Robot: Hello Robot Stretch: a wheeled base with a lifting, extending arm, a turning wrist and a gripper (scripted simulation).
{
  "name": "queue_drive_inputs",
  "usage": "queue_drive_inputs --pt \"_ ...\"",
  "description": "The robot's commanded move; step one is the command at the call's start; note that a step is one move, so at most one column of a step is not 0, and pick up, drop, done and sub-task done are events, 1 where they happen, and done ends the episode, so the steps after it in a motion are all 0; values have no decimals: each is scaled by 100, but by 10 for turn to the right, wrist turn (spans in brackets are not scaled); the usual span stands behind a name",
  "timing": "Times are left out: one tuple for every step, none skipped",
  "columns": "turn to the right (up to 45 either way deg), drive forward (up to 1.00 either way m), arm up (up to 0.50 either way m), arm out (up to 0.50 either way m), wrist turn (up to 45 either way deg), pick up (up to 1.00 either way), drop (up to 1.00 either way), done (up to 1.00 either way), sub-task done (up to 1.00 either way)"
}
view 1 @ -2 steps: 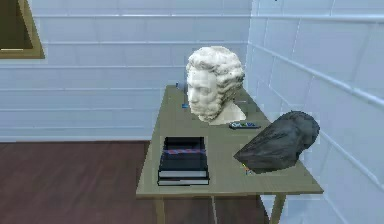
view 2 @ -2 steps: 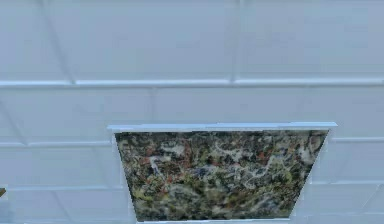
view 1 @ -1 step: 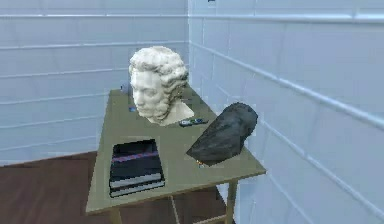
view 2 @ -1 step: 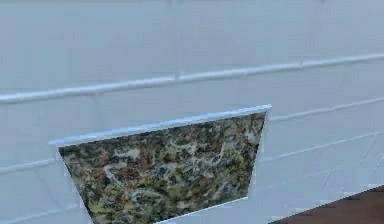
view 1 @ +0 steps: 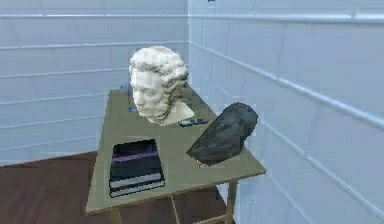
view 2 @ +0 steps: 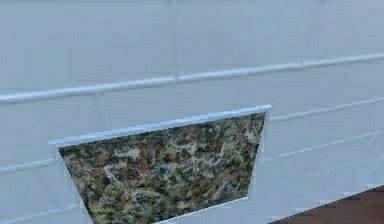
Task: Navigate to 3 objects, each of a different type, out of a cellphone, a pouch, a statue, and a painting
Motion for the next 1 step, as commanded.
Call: queue_drive_inputs --pt "-450 0 0 0 0 0 0 0 0"
